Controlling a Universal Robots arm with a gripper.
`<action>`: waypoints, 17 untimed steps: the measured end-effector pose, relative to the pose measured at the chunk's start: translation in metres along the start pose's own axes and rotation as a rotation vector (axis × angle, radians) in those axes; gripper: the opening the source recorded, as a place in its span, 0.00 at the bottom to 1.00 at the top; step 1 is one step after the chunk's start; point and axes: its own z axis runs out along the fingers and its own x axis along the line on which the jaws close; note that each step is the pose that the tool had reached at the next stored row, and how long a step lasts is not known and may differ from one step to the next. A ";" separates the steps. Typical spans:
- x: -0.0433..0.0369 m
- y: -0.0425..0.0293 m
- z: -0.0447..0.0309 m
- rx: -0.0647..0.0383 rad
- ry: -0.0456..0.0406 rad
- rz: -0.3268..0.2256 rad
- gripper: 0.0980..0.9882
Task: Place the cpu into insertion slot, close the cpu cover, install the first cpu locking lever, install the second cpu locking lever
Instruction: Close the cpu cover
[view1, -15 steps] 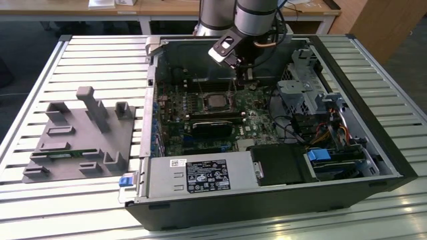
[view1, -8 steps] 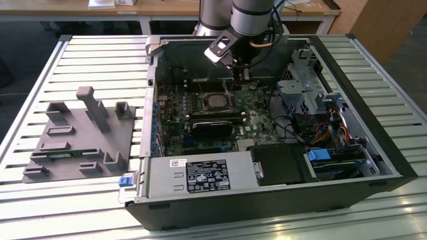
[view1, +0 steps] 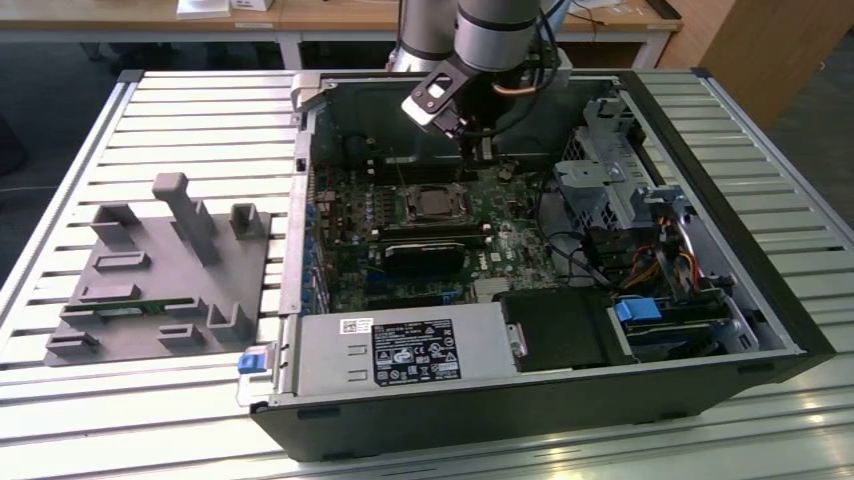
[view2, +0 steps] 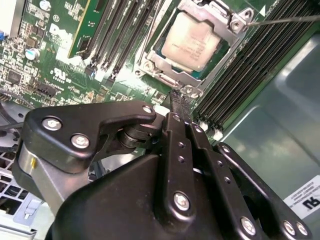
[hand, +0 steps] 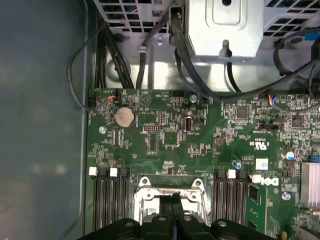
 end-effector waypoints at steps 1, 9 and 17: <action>0.0001 -0.0007 0.0007 0.000 0.0003 0.000 0.01; -0.0009 -0.0058 0.0097 0.009 0.0002 -0.001 0.01; -0.0008 -0.0108 0.0120 0.009 0.0002 -0.005 0.01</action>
